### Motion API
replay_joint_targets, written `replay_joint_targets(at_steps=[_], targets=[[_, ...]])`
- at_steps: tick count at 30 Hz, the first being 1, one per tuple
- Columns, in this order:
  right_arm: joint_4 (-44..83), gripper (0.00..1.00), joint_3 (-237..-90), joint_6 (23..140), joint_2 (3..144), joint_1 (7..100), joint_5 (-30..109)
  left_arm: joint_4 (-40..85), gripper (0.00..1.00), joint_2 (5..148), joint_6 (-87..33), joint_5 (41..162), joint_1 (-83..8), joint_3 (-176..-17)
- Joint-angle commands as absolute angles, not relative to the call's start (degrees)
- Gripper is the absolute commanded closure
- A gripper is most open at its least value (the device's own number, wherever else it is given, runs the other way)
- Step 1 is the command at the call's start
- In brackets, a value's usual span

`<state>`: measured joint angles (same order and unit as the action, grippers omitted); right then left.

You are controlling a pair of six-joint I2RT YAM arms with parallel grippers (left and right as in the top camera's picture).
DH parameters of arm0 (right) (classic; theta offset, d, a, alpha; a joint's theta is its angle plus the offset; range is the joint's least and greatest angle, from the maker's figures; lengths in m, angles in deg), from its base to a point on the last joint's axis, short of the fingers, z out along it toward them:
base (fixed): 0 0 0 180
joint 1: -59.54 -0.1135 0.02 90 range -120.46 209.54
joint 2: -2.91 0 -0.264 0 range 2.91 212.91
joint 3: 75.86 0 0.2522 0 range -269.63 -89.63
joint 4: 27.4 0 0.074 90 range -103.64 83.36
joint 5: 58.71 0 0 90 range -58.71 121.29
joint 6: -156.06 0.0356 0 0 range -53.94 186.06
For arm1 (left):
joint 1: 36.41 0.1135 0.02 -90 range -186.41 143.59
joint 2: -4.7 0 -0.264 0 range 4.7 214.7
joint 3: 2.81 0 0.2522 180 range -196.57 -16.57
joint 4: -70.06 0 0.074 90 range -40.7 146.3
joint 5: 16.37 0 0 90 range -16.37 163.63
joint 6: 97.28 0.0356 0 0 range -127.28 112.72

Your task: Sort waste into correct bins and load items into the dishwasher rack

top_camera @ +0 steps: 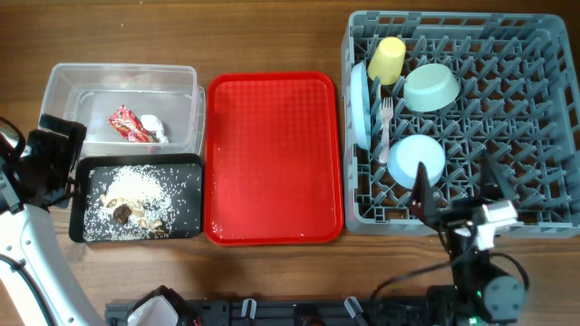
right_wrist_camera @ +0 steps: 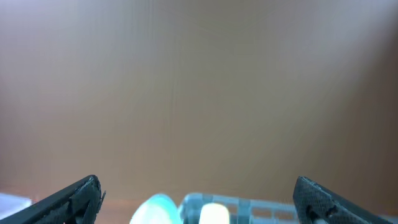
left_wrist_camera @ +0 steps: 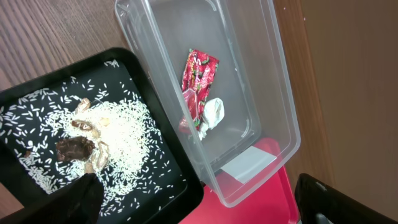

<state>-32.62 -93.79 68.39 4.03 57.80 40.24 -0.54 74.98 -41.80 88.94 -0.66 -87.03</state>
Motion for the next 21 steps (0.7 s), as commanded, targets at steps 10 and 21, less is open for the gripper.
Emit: replay_joint_targets(at_steps=[10, 21], targets=[[-13.8, 0.00, -89.9, 62.7, 3.0, 54.1, 35.2, -0.6, 0.00, 74.9, -40.5, 89.0, -0.4, -87.8], [-13.8, 0.00, -89.9, 59.8, 3.1, 54.1, 35.2, -0.5, 0.00, 74.9, -40.5, 89.0, -0.4, -87.8]])
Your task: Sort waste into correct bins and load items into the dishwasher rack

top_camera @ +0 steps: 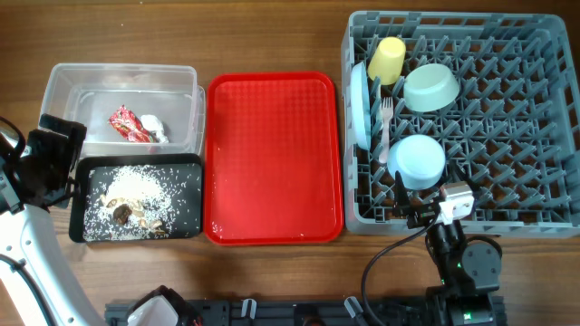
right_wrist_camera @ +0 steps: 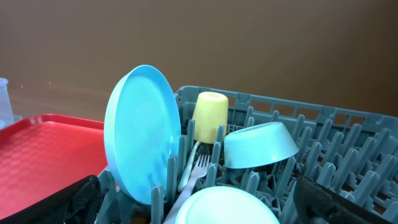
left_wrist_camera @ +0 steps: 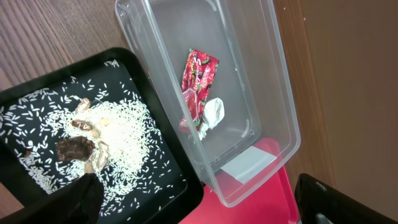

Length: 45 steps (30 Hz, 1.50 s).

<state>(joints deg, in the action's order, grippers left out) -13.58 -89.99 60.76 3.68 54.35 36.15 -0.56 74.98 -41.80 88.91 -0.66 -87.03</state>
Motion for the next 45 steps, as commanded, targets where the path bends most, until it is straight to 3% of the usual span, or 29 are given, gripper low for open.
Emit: replay_joint_targets(at_steps=[1, 28, 36, 41, 45], targets=[[-13.7, 0.00, -89.9, 59.8, 3.1, 54.1, 35.2, -0.6, 0.00, 74.9, -40.5, 89.0, -0.4, -87.8], [-13.7, 0.00, -89.9, 59.9, 3.2, 54.1, 35.2, -0.6, 0.00, 74.5, -40.5, 89.0, -1.1, -87.8], [-13.7, 0.00, -89.9, 59.8, 3.2, 54.1, 35.2, -0.6, 0.00, 66.2, -40.5, 89.0, -14.5, -87.8], [-13.7, 0.00, -89.9, 59.8, 3.2, 54.1, 35.2, -0.1, 0.00, 54.4, -40.5, 84.1, -27.9, -86.4], [-13.7, 0.00, -89.9, 59.9, 3.2, 54.1, 35.2, -0.5, 0.00, 43.7, -40.5, 81.5, -33.1, -82.5]])
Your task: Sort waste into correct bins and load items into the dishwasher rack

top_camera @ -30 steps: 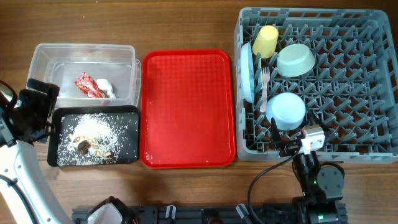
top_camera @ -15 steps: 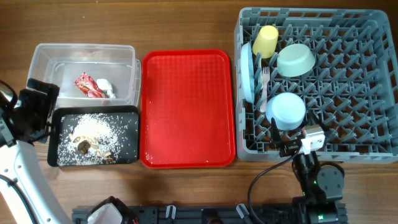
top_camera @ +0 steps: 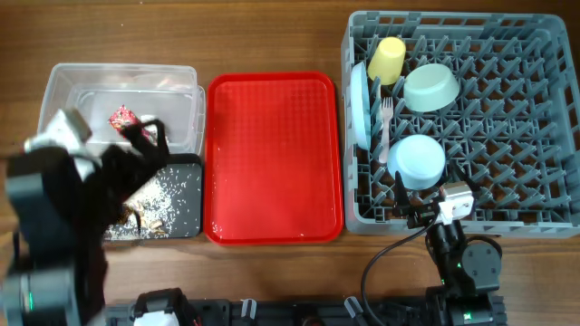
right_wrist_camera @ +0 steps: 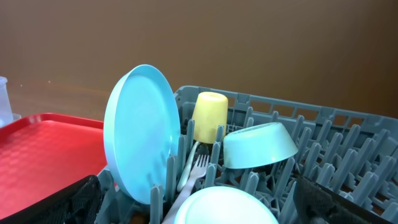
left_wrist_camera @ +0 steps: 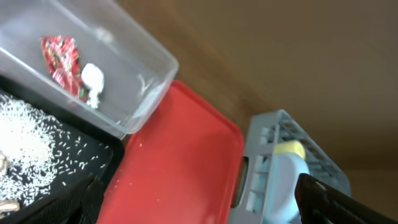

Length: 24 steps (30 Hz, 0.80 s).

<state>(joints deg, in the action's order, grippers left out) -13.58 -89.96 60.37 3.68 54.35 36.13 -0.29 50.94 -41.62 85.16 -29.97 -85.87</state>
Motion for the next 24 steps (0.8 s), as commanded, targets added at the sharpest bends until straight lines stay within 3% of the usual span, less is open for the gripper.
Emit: replay_joint_targets(at_steps=[1, 8, 18, 24], targets=[[-13.7, 0.00, -89.9, 59.8, 3.2, 54.1, 35.2, -0.5, 0.00, 40.4, -40.5, 81.5, -34.0, -81.0], [-13.7, 0.00, -89.9, 59.9, 3.2, 54.1, 35.2, 5.1, 0.00, 22.8, -40.5, 81.4, -34.7, -63.9], [-13.7, 0.00, -89.9, 59.9, 3.2, 54.1, 35.2, 55.2, 0.00, 6.5, -40.5, 81.9, -34.8, -32.6], [-13.7, 0.00, -89.9, 59.8, 3.2, 54.1, 35.2, 64.5, 0.00, 4.9, -40.5, 81.8, -34.8, -24.3]])
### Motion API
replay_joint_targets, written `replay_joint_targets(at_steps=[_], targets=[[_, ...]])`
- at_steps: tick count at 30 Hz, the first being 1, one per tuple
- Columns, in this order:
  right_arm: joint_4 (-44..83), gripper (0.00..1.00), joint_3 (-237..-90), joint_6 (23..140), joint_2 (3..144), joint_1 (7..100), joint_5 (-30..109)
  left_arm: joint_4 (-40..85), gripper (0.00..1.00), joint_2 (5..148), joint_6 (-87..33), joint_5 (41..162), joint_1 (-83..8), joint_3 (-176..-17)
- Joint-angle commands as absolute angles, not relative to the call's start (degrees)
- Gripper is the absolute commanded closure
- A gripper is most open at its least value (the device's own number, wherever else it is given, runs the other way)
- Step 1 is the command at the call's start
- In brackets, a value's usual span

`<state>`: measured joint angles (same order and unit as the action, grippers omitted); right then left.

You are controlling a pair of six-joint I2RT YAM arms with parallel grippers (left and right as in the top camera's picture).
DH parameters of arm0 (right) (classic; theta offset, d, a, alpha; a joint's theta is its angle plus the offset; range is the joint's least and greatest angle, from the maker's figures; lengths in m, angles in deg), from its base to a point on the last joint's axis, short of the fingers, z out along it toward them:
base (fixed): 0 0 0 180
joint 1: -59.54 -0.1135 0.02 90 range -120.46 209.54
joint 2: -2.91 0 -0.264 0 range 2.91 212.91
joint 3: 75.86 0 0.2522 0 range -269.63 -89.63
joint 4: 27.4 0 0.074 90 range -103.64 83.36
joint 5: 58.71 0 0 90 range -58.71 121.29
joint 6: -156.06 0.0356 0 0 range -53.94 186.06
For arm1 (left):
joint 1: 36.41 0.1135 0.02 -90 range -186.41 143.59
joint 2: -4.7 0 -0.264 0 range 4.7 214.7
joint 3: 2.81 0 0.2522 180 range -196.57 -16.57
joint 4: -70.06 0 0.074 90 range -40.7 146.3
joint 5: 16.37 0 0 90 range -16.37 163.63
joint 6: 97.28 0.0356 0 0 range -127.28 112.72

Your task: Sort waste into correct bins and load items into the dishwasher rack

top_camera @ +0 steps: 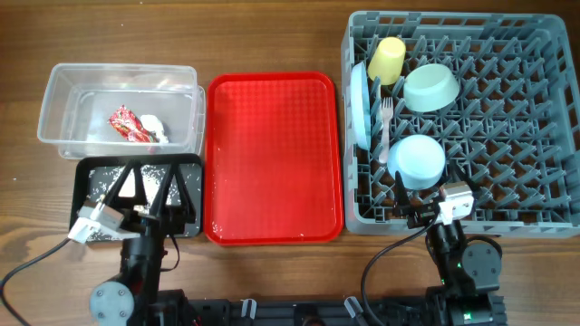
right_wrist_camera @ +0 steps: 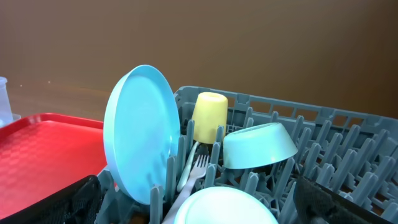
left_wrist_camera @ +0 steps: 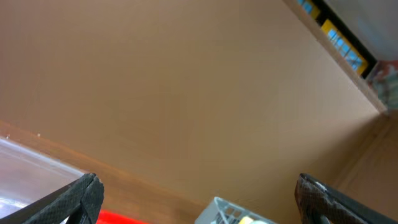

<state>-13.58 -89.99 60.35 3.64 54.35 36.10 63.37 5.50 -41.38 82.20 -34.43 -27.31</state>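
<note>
The grey dish rack (top_camera: 507,127) holds a blue plate (right_wrist_camera: 143,130), a yellow cup (right_wrist_camera: 208,115), a green bowl (right_wrist_camera: 258,143), a white fork (right_wrist_camera: 196,171) and a pale blue bowl (top_camera: 419,160). A red wrapper (top_camera: 125,124) and a white paper wad (top_camera: 152,127) lie in the clear bin (top_camera: 54,109). Rice and food scraps cover the black tray (top_camera: 86,177). My left gripper (top_camera: 149,181) stands open over the black tray's front, its camera aimed at the wall. My right gripper (top_camera: 433,188) stands open at the rack's front edge, holding nothing.
A bare red tray (top_camera: 272,154) lies between the bins and the rack. The left wrist view shows mostly the brown wall, with the clear bin's rim (left_wrist_camera: 25,165) and the rack's corner (left_wrist_camera: 224,208) at the bottom.
My left arm, which loomed large over the black tray's left side, now sits low at the table's front edge. Its camera has tilted up to the wall. The right arm has not moved.
At first my left gripper hung open left of the bins, and the right arm stood at the rack's front right with its camera on the wall. Then the right gripper sat facing the dishes. Later the left arm was over the black tray; now it rests low.
</note>
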Motion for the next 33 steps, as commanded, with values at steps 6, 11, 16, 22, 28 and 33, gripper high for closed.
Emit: replay_joint_targets(at_steps=[6, 11, 16, 22, 28, 33], targets=[[-13.7, 0.00, -89.9, 59.8, 3.2, 54.1, 35.2, 64.4, 0.00, 4.9, -37.9, 79.9, -34.8, -18.5], [-13.7, 0.00, -89.9, 59.8, 3.2, 54.1, 35.2, 57.6, 0.00, 4.9, -34.5, 75.2, -34.8, -16.9], [-13.7, 0.00, -89.9, 59.9, 3.2, 54.1, 35.2, 51.9, 0.00, 4.9, -10.9, 74.6, -34.8, -16.9], [-13.7, 0.00, -89.9, 59.9, 3.2, 54.1, 35.2, 51.9, 0.00, 4.9, 1.8, 74.6, -34.8, -16.9], [-13.7, 0.00, -89.9, 59.9, 3.2, 54.1, 35.2, 51.9, 0.00, 4.9, 1.2, 74.8, -34.8, -16.9], [-13.7, 0.00, -89.9, 59.9, 3.2, 54.1, 35.2, 51.9, 0.00, 4.9, 1.2, 74.8, -34.8, -16.9]])
